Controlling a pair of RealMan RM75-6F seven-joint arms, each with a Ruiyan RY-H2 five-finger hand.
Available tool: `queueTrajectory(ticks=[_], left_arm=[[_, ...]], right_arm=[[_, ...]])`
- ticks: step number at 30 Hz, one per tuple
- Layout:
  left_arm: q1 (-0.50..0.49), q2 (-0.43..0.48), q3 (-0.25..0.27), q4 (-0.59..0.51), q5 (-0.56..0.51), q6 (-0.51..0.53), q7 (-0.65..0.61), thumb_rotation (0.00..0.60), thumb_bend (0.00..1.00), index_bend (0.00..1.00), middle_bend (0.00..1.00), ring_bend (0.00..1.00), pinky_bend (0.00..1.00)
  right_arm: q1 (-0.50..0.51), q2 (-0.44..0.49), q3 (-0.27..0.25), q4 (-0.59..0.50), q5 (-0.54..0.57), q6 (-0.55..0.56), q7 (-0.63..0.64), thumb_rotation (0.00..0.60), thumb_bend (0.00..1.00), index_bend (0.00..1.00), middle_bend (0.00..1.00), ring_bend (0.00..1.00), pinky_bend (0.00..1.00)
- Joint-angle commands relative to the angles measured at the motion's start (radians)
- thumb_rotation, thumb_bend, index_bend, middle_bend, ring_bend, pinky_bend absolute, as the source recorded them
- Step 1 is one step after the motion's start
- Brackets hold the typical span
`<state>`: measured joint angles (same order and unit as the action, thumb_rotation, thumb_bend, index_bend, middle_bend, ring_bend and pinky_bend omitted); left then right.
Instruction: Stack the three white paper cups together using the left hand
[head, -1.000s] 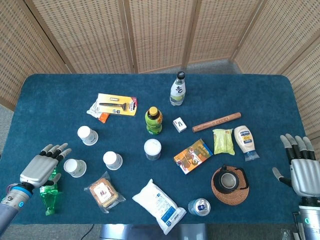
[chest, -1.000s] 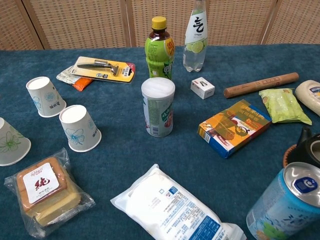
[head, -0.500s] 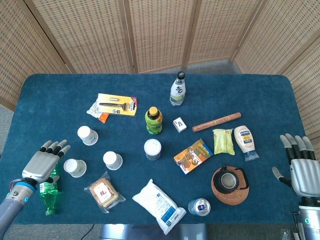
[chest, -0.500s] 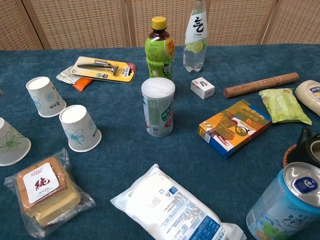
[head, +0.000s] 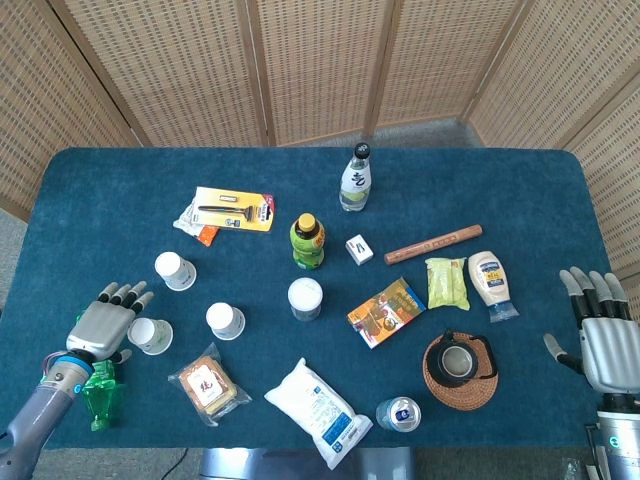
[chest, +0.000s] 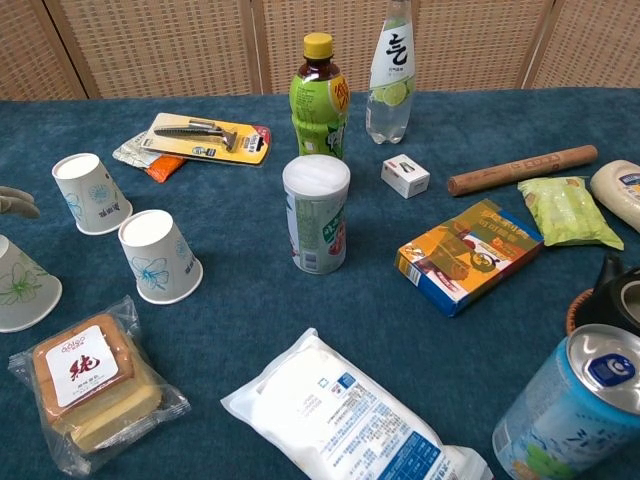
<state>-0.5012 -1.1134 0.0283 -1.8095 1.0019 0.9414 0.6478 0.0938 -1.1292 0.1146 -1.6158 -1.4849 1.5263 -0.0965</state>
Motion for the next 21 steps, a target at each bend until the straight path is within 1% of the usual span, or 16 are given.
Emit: queueTrajectory(ticks=[1, 3, 5, 6, 7, 10, 13, 18, 21], left_arm=[[-0.006, -0.011, 0.009, 0.007, 0.013, -0.003, -0.003, 0.6, 0.31, 0.06, 0.03, 0.0, 0.24], [-0.013, -0.019, 0.017, 0.012, 0.007, -0.009, 0.003, 0.6, 0.34, 0.17, 0.12, 0.04, 0.31], [-0.02, -0.028, 0.023, 0.016, -0.006, -0.016, 0.009, 0.6, 0.38, 0.28, 0.25, 0.14, 0.37], [-0.022, -0.031, 0.024, 0.018, -0.009, -0.018, 0.009, 0.6, 0.4, 0.32, 0.29, 0.17, 0.39], [-0.025, -0.034, 0.026, 0.02, -0.012, -0.02, 0.007, 0.6, 0.43, 0.37, 0.33, 0.22, 0.43], [-0.03, -0.042, 0.028, 0.025, -0.012, -0.018, -0.001, 0.6, 0.5, 0.47, 0.42, 0.32, 0.49], [-0.03, -0.044, 0.029, 0.027, 0.001, -0.006, -0.014, 0.6, 0.53, 0.53, 0.48, 0.37, 0.52], [-0.028, -0.021, 0.027, 0.0, 0.017, 0.012, -0.045, 0.6, 0.54, 0.52, 0.48, 0.38, 0.52], [-0.028, 0.018, 0.017, -0.043, 0.038, 0.03, -0.07, 0.6, 0.53, 0.51, 0.47, 0.38, 0.52]], right_arm=[[0.0, 0.0, 0.0, 0.0, 0.0, 0.0, 0.001, 0.6, 0.28, 0.0, 0.0, 0.0, 0.0], [0.0, 0.0, 0.0, 0.0, -0.001, 0.0, 0.002, 0.6, 0.29, 0.0, 0.0, 0.0, 0.0], [0.0, 0.0, 0.0, 0.0, 0.0, 0.0, 0.004, 0.6, 0.29, 0.0, 0.0, 0.0, 0.0], [0.0, 0.0, 0.0, 0.0, 0.0, 0.0, 0.005, 0.6, 0.29, 0.0, 0.0, 0.0, 0.0], [0.0, 0.0, 0.0, 0.001, 0.0, 0.0, 0.005, 0.6, 0.29, 0.0, 0.0, 0.0, 0.0], [0.0, 0.0, 0.0, 0.002, 0.001, -0.001, 0.008, 0.6, 0.29, 0.0, 0.0, 0.0, 0.0], [0.0, 0.0, 0.0, 0.002, 0.002, -0.002, 0.01, 0.6, 0.29, 0.0, 0.0, 0.0, 0.0], [0.0, 0.0, -0.001, 0.002, 0.0, -0.002, 0.009, 0.6, 0.29, 0.0, 0.0, 0.0, 0.0], [0.0, -0.001, -0.002, 0.001, 0.0, -0.003, 0.008, 0.6, 0.29, 0.0, 0.0, 0.0, 0.0]])
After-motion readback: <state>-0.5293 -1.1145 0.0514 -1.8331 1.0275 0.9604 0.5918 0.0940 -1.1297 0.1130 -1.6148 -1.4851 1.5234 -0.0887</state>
